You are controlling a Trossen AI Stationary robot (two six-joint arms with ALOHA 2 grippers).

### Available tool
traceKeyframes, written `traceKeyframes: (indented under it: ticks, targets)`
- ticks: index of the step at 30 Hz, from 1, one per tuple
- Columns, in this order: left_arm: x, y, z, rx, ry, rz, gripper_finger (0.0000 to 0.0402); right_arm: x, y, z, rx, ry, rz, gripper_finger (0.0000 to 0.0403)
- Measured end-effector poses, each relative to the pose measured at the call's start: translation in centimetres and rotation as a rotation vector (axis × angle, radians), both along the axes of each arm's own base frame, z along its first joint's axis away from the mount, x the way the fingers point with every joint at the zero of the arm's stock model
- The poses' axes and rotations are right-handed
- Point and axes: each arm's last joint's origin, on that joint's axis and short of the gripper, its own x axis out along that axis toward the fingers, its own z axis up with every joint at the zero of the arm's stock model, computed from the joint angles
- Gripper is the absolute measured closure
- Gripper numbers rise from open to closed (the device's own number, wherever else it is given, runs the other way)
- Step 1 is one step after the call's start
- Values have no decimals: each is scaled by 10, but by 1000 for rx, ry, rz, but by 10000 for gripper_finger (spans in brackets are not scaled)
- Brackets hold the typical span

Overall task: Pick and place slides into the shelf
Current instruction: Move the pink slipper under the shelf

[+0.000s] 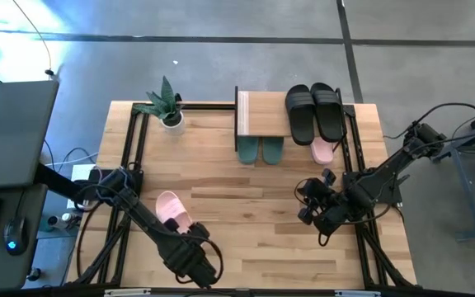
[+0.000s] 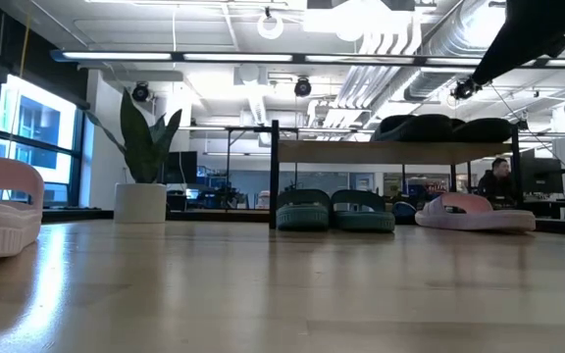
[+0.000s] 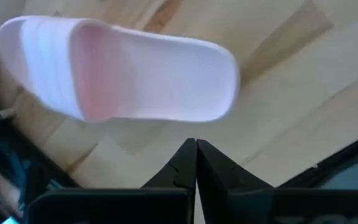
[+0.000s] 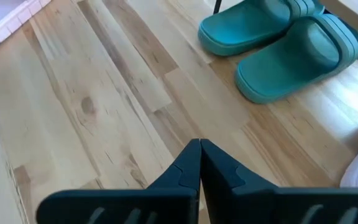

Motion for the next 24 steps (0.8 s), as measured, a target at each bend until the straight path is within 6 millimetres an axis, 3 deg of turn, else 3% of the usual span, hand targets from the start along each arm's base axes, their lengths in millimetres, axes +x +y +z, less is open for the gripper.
traceKeyframes:
  ticks: [4,8,18,24]
  targets:
    - [10,-5,0,-56,-104,-105,384,0,0,0,0,0,0,403]
    - [16,-8,-2,-55,-167,-142,332,0,0,0,-5,-4,-2,403]
    - [29,-10,-48,-48,-6,-116,174,2,0,1,-11,-33,-13,403]
    - [35,-10,-76,-21,72,-64,137,2,1,1,-4,-33,-11,403]
